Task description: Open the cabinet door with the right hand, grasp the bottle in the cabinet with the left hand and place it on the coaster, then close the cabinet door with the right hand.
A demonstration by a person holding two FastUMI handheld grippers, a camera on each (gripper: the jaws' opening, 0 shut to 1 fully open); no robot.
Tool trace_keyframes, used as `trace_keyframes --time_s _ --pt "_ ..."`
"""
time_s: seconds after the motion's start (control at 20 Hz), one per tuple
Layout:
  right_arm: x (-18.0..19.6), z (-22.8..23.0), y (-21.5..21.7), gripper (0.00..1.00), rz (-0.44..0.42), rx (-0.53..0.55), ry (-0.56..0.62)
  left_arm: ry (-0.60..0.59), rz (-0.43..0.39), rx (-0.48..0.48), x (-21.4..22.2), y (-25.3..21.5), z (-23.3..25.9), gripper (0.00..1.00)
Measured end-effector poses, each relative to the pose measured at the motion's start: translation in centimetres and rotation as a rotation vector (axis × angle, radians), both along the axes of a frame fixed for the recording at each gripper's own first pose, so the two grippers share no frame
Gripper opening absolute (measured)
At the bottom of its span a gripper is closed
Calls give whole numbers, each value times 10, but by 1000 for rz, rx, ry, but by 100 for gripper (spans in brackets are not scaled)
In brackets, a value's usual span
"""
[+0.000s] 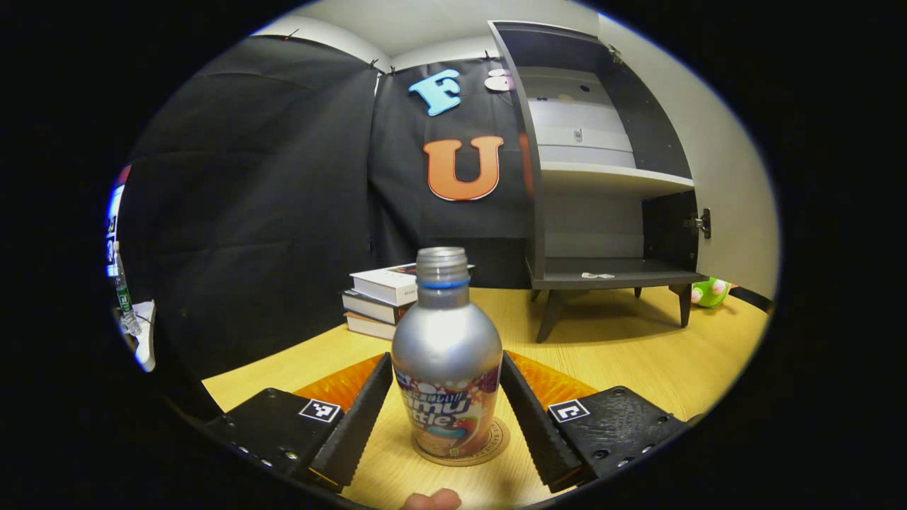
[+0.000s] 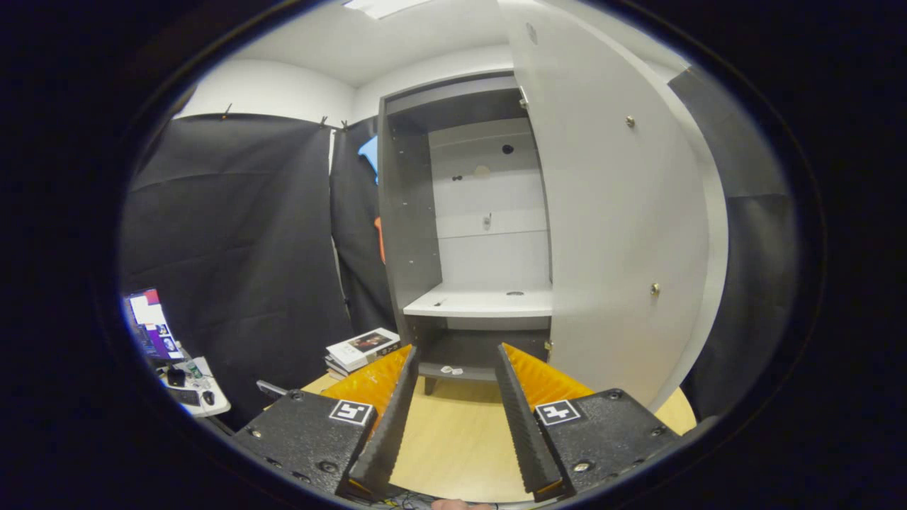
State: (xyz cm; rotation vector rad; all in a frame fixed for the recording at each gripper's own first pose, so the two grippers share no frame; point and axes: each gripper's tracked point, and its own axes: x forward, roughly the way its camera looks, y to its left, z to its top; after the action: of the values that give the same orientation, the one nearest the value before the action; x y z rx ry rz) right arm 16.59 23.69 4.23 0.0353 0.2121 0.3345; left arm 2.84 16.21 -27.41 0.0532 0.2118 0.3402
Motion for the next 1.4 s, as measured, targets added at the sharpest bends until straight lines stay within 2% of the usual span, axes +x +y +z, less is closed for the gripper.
trace_keyframes --time_s 0.15,0.35,0.5,0.65,0.8,0.95,1.1,1.2,1.4 --pt "-8 3 5 70 26 10 -10 -59 -10 26 -6 0 46 95" --pt "-23 29 0 71 35 23 -71 -121 -22 15 -19 -11 131 94" --pt "-30 46 -18 74 5 1 -128 -150 -86 -23 -16 -40 189 95" --pt "-43 60 -45 80 -49 27 -160 -196 -145 -43 -16 -68 229 95" --pt "-54 67 -94 81 -153 38 -170 -216 -222 -43 -18 -96 247 95" --pt "-61 80 -161 82 -320 -6 -210 -205 -277 -29 -19 -117 252 95" --pt "-52 88 -203 86 -425 -62 -244 -179 -311 -53 -20 -137 247 95" --pt "-36 89 -217 88 -446 -76 -243 -159 -319 -69 -23 -144 244 95" --pt "2 91 -218 88 -410 -38 -242 -149 -308 -50 -32 -143 244 95"
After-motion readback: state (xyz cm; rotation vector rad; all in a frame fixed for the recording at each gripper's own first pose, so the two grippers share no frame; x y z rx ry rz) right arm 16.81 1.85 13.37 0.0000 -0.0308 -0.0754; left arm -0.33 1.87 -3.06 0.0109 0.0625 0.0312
